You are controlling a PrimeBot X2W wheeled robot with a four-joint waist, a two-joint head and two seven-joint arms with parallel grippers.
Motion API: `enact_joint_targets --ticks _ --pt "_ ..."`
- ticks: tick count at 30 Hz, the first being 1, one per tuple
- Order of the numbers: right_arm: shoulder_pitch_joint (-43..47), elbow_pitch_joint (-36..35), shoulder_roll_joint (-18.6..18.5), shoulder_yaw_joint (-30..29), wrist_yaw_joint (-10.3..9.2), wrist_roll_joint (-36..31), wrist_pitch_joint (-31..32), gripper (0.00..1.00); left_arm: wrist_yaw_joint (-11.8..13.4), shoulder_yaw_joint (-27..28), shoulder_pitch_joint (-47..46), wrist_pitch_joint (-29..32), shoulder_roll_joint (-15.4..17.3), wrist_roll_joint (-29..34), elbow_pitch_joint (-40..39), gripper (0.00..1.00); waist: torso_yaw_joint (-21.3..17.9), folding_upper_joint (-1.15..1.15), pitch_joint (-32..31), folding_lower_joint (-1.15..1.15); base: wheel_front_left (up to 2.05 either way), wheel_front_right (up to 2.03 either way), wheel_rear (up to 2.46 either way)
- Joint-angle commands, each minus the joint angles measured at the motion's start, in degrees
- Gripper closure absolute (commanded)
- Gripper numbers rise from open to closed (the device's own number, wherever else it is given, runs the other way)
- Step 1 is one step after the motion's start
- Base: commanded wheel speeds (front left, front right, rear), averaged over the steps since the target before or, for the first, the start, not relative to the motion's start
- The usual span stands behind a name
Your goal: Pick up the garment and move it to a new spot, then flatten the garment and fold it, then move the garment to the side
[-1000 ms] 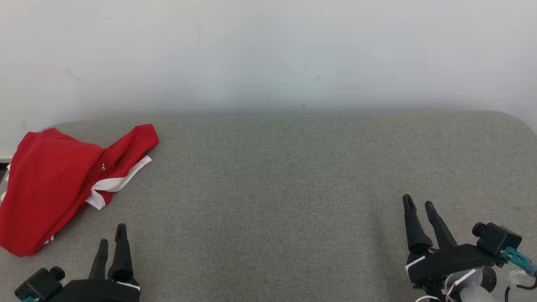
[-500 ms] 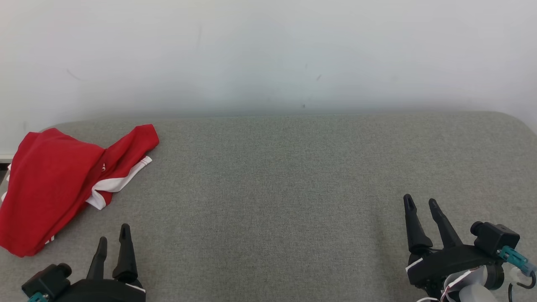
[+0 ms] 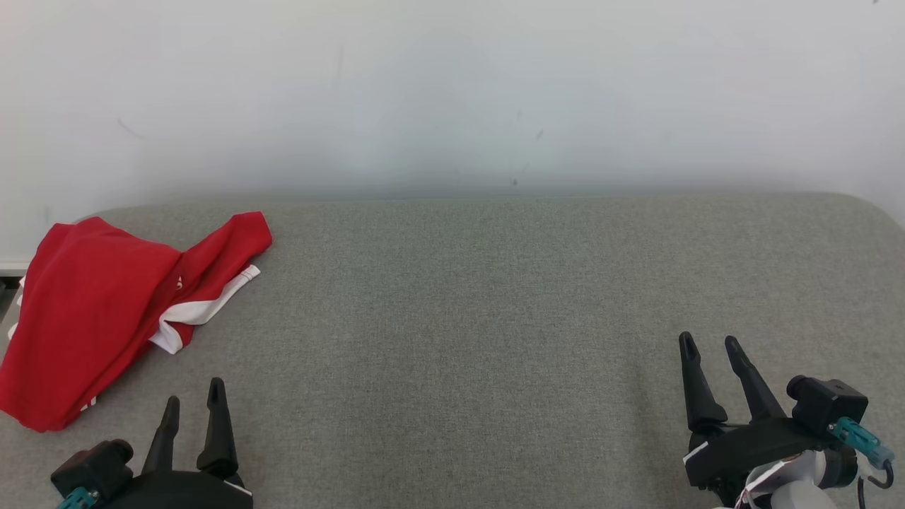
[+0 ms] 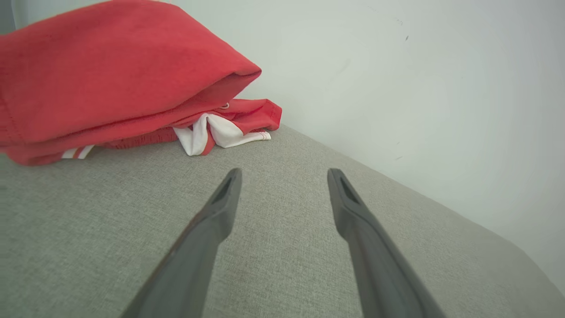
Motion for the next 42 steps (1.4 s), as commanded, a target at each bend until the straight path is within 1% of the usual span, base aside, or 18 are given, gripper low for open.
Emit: enact_joint_targets --ticks 1,4,9,19,27,42 --pt "-0.9 -0.1 -0.4 -0.2 0.00 -1.1 -0.5 0.00 0.2 -0.1 -1.0 -0.5 0.7 1.3 0.0 0.00 0.0 0.00 0.0 0.00 0.00 0.00 0.00" --pt "-1.1 0.8 -0.5 -0.1 0.00 -2.7 -0.9 0.00 1.0 -1.0 -1.2 -1.0 1.3 3.6 0.0 0.00 0.2 0.00 -0.1 0.00 0.00 0.00 0.00" --pt "-1.4 1.8 -0.5 -0.2 0.00 -4.8 -1.4 0.00 1.5 -1.8 -1.0 -1.2 1.7 5.8 -0.4 0.00 0.2 0.00 -0.1 0.00 0.00 0.00 0.00" --pt "-1.8 3.0 -0.5 -0.2 -0.01 -9.0 -2.4 0.00 1.6 -3.4 -1.0 -1.9 2.1 8.9 -0.8 0.00 0.0 0.00 -0.1 0.00 0.00 0.00 0.00" --pt "-2.1 4.1 -0.6 -0.3 -0.01 -11.5 -3.1 0.00 1.8 -4.3 -1.1 -1.2 2.4 10.3 -0.6 0.00 0.1 0.00 -0.1 0.00 0.00 0.00 0.00" --pt "-2.5 6.3 -0.6 0.0 -0.01 -10.4 -2.4 0.00 2.6 -5.1 -0.8 1.3 2.9 9.5 -1.7 0.00 0.3 0.00 -0.4 0.00 0.00 0.00 0.00"
